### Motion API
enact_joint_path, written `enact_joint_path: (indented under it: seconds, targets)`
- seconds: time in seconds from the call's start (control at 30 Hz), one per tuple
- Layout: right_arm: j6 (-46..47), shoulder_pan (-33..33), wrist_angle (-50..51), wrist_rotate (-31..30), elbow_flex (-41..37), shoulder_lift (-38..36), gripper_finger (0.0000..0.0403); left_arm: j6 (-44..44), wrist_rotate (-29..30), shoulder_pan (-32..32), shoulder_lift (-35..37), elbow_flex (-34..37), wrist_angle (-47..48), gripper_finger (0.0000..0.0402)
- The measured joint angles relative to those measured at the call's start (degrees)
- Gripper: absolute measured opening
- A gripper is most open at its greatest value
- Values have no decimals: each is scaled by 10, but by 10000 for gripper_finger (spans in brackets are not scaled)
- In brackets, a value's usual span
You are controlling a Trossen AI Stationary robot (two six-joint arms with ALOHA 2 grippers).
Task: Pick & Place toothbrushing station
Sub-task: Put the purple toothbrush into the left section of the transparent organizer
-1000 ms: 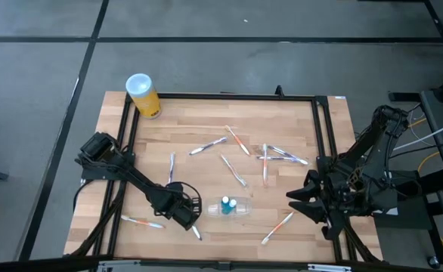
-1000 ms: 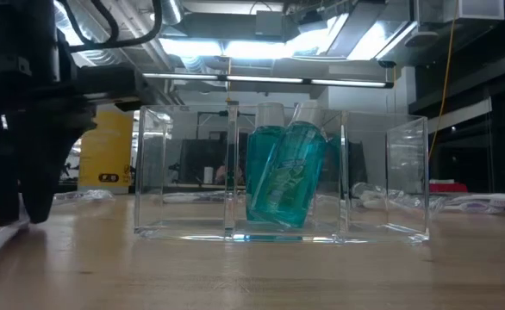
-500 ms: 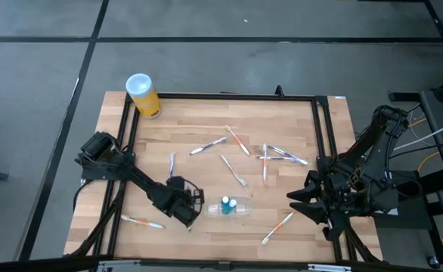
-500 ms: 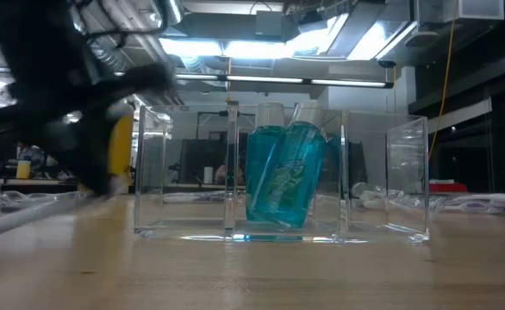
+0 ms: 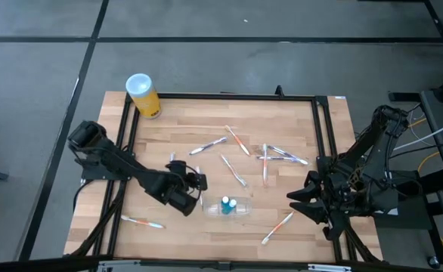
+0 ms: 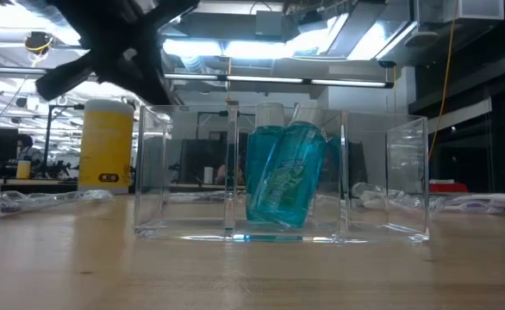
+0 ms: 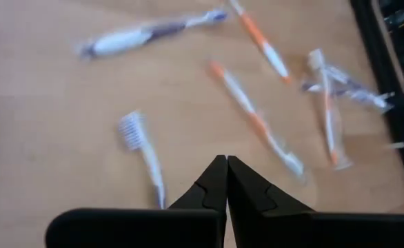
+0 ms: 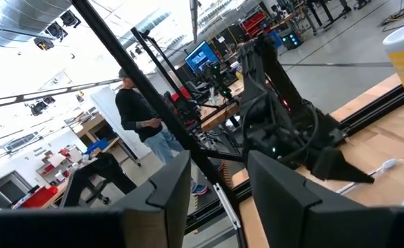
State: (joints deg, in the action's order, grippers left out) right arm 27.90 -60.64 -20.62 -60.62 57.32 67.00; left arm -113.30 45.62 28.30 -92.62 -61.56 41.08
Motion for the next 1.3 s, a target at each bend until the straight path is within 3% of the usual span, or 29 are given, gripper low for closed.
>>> enact_joint_path:
  seconds: [0.1,0.4,0.63,0.87,1.3]
  targets:
    - [0,0,0,0,0,0,149,25,-13,-6,11,0,7,1]
    - [-1,0,0,-11,0,0,149,90,-175,-59,-9,-1,14,14]
    - [-3,0,0,-15,0,0,149,183,-237,-125,-15,0,16,93]
    - [-3,0,0,-15,0,0,149,195,-311,-161,-53,17,-13,156]
    - [-5,0,0,-15,0,0,148,168,-335,-183,-123,17,-81,134]
